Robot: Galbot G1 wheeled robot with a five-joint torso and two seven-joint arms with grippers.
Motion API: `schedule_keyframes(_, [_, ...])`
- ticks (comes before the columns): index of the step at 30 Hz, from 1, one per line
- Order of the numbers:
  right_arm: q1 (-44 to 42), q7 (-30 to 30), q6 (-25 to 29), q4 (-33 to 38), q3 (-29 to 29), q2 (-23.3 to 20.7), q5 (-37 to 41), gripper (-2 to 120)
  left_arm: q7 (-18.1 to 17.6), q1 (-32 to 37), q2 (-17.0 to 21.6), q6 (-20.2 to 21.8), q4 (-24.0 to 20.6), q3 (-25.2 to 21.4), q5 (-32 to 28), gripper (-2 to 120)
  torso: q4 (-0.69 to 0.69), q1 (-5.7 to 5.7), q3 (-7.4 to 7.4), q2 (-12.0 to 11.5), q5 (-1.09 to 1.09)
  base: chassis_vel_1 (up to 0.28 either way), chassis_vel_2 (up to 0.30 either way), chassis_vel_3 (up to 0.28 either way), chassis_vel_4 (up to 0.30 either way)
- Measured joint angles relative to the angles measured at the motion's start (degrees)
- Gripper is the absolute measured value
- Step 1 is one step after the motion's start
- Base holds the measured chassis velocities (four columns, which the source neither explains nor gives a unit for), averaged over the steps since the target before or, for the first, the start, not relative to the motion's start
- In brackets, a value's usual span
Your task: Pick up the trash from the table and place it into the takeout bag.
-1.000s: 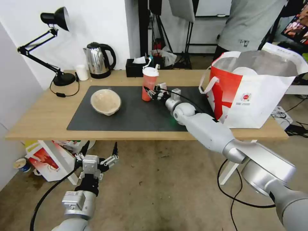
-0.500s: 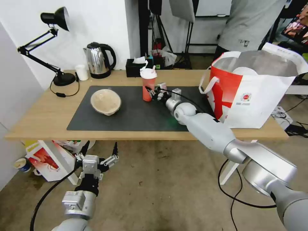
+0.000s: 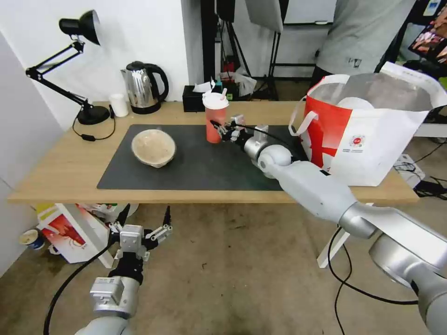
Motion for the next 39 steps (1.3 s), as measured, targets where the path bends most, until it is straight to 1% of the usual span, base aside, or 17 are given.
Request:
schedule_keyframes(4, [0.01, -0.02, -0.12, 1.23, -0.36, -0.89, 0.05, 6, 0.00, 0.00, 0.00, 0.00, 0.00, 0.00, 0.00, 100, -0.01, 0.00, 0.00, 0.00, 0.00, 0.000, 0.000, 0.000, 0.000])
schedule_keyframes(6, [0.46, -0.70, -0.18, 3.16, -1.09, -2.43, -0.24, 6, 0.00, 0.00, 0.00, 0.00, 0.00, 0.00, 0.00, 100, -0.01, 0.00, 0.00, 0.00, 0.00, 0.000, 0.000, 0.000, 0.000])
schedule_keyframes(7, [0.46, -0.70, -0.18, 3.16, -1.09, -2.43, -0.24, 6, 0.00, 0.00, 0.00, 0.00, 0.00, 0.00, 0.00, 100, -0.01, 0.00, 0.00, 0.00, 0.00, 0.000, 0.000, 0.000, 0.000])
schedule_keyframes(9, [2.05, -2.29, -0.18, 5.21, -1.56, -4.22, -1.71, 6, 0.00, 0.00, 0.00, 0.00, 0.00, 0.00, 0.00, 100, 0.00, 0.00, 0.00, 0.00, 0.00, 0.000, 0.000, 0.000, 0.000])
schedule_keyframes(10, [2.05, -2.29, -0.18, 5.21, -1.56, -4.22, -1.71, 6, 0.00, 0.00, 0.00, 0.00, 0.00, 0.00, 0.00, 100, 0.00, 0.00, 0.00, 0.00, 0.00, 0.000, 0.000, 0.000, 0.000])
schedule_keyframes(12, [4.26, -3.75, -0.25, 7.68, -1.79, -6.35, -2.30, 6, 0.00, 0.00, 0.00, 0.00, 0.00, 0.00, 0.00, 100, 0.00, 0.00, 0.00, 0.00, 0.01, 0.000, 0.000, 0.000, 0.000])
schedule_keyframes(14, [4.85, -4.25, -0.27, 8.19, -1.89, -6.87, -2.36, 6, 0.00, 0.00, 0.00, 0.00, 0.00, 0.00, 0.00, 100, 0.00, 0.00, 0.00, 0.00, 0.01, 0.000, 0.000, 0.000, 0.000])
schedule_keyframes(16, [8.87, -8.58, -0.17, 11.01, -3.04, -10.87, -3.53, 6, 0.00, 0.00, 0.00, 0.00, 0.00, 0.00, 0.00, 100, -0.02, 0.00, 0.00, 0.00, 0.00, 0.000, 0.000, 0.000, 0.000])
schedule_keyframes(18, [8.96, -8.68, -0.15, 11.07, -3.05, -10.95, -3.58, 6, 0.00, 0.00, 0.00, 0.00, 0.00, 0.00, 0.00, 100, -0.01, 0.00, 0.00, 0.00, 0.00, 0.000, 0.000, 0.000, 0.000])
schedule_keyframes(20, [11.96, -13.14, 1.13, 12.46, -2.68, -13.47, -6.83, 6, 0.00, 0.00, 0.00, 0.00, 0.00, 0.00, 0.00, 100, 0.00, 0.00, 0.00, 0.00, 0.02, 0.000, 0.000, 0.000, 0.000])
schedule_keyframes(21, [13.04, -14.44, 1.55, 12.85, -2.27, -14.22, -8.08, 6, 0.00, 0.00, 0.00, 0.00, 0.00, 0.00, 0.00, 100, 0.00, 0.00, 0.00, 0.00, 0.00, 0.000, 0.000, 0.000, 0.000])
schedule_keyframes(22, [13.04, -14.44, 1.55, 12.85, -2.27, -14.22, -8.08, 6, 0.00, 0.00, 0.00, 0.00, 0.00, 0.00, 0.00, 100, 0.00, 0.00, 0.00, 0.00, 0.00, 0.000, 0.000, 0.000, 0.000])
schedule_keyframes(26, [16.74, -15.88, 1.72, 14.43, -1.81, -16.72, -8.77, 6, 0.00, 0.00, 0.00, 0.00, 0.00, 0.00, 0.00, 100, 0.00, 0.00, 0.00, 0.00, 0.00, 0.000, 0.000, 0.000, 0.000])
schedule_keyframes(32, [18.07, -16.23, 1.70, 14.82, -0.84, -18.33, -8.57, 6, 0.00, 0.00, 0.00, 0.00, 0.00, 0.00, 0.00, 100, -0.01, 0.00, 0.00, 0.01, 0.00, 0.000, 0.000, 0.000, 0.000])
schedule_keyframes(39, [17.57, -17.43, 1.67, 15.00, 3.09, -21.91, -8.32, 6, 0.00, 0.00, 0.00, 0.00, 0.00, 0.00, 0.00, 100, -0.01, 0.00, 0.00, 0.01, 0.01, 0.000, 0.000, 0.000, 0.000])
